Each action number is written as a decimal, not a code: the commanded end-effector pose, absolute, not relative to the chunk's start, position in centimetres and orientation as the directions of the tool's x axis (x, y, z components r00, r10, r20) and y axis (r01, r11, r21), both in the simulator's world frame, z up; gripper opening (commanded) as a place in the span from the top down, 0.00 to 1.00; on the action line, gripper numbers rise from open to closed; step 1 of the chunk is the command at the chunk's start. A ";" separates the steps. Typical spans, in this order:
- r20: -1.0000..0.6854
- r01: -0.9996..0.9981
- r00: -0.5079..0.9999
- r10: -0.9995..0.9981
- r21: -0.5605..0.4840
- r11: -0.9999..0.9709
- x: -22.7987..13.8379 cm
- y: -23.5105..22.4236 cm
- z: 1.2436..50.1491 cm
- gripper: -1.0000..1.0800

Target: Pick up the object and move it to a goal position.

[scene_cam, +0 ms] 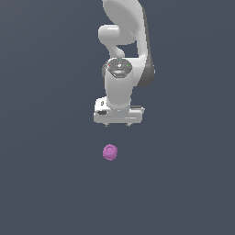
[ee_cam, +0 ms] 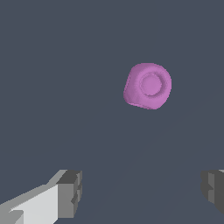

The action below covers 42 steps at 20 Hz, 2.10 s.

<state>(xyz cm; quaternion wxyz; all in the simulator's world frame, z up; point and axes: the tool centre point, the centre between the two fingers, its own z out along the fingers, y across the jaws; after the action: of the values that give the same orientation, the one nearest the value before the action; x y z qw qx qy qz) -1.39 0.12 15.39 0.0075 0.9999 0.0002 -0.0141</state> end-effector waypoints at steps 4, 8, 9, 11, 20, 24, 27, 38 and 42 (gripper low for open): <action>-0.028 -0.002 1.000 -0.003 0.017 -1.000 -1.4 0.1 15.5 0.04; -0.027 -0.012 1.000 -0.013 0.023 -1.000 -1.6 0.2 15.9 0.04; -0.026 -0.013 1.000 -0.014 0.024 -1.000 -1.6 0.2 16.0 0.04; -0.026 -0.013 1.000 -0.014 0.025 -1.000 -1.7 0.2 16.0 0.04; -0.023 -0.045 0.999 -0.046 0.022 -0.999 -0.4 -0.3 15.3 0.04; -0.018 -0.083 0.996 -0.083 0.018 -0.996 1.0 -0.8 14.3 0.04; -0.014 -0.120 0.993 -0.120 0.015 -0.993 2.3 -1.3 13.4 0.04; -0.002 -0.241 0.970 -0.241 0.002 -0.970 6.3 -3.3 9.7 0.04; 0.000 -0.259 0.966 -0.259 0.000 -0.966 6.8 -3.5 9.1 0.04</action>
<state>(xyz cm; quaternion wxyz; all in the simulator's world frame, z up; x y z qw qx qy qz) 6.60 -3.46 9.28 0.0006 0.9919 -0.1270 -0.0010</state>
